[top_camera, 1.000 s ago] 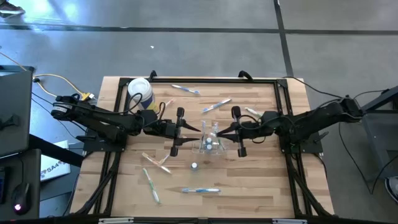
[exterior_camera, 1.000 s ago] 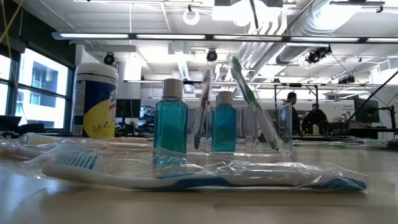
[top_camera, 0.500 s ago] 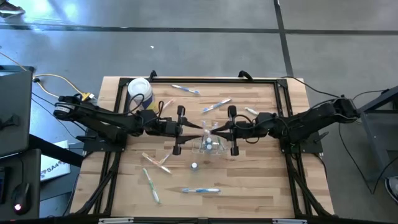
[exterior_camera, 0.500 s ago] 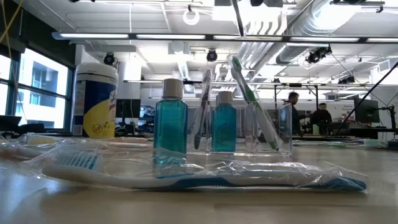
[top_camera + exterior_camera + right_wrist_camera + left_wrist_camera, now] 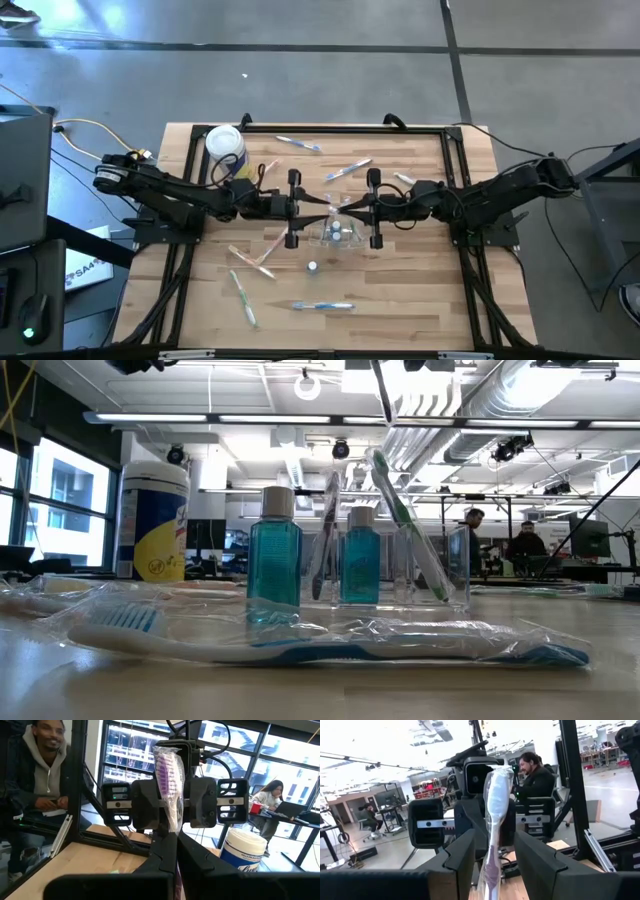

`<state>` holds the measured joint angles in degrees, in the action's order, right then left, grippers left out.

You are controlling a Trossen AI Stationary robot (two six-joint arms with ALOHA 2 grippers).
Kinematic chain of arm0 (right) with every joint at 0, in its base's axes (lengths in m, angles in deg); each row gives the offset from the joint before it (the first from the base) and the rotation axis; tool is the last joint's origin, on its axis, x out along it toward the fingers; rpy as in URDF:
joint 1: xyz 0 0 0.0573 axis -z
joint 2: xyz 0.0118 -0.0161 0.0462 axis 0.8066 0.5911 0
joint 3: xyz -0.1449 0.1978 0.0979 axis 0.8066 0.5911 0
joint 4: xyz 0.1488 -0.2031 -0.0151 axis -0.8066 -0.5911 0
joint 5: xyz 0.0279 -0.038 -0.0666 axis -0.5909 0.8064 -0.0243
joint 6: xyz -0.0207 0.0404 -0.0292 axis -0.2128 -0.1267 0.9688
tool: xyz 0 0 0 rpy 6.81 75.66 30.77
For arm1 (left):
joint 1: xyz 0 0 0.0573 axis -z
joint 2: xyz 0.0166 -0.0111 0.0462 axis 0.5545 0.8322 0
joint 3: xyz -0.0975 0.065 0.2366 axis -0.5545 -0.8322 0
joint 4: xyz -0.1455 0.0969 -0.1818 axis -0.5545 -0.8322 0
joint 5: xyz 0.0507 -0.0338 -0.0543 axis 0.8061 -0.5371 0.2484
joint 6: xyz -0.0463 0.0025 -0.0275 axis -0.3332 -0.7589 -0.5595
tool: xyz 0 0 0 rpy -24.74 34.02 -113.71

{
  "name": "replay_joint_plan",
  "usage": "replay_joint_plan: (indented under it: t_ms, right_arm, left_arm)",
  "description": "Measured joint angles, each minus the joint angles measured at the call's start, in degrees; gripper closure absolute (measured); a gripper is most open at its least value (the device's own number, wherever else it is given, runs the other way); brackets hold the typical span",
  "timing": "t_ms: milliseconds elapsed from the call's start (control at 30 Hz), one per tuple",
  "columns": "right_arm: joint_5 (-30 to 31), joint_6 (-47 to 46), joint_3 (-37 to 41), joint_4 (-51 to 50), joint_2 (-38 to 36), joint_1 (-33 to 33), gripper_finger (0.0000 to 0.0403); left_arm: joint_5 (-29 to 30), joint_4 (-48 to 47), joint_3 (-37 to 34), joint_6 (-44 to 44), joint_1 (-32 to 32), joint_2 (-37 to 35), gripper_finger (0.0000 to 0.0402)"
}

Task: Pick & Place toothbrushing station
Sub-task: Put the purple toothbrush into the transparent organizer

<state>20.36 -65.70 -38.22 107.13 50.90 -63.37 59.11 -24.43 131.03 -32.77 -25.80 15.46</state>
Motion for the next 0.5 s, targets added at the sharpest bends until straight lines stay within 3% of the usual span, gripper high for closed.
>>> replay_joint_plan:
  t_ms: [500]
  right_arm:
    - [0.02, -0.09, 0.0, -0.23, 0.0, 0.87, 0.04]
  left_arm:
    - [0.54, 1.2, 0.07, -0.28, -0.02, 0.85, 0.0266]
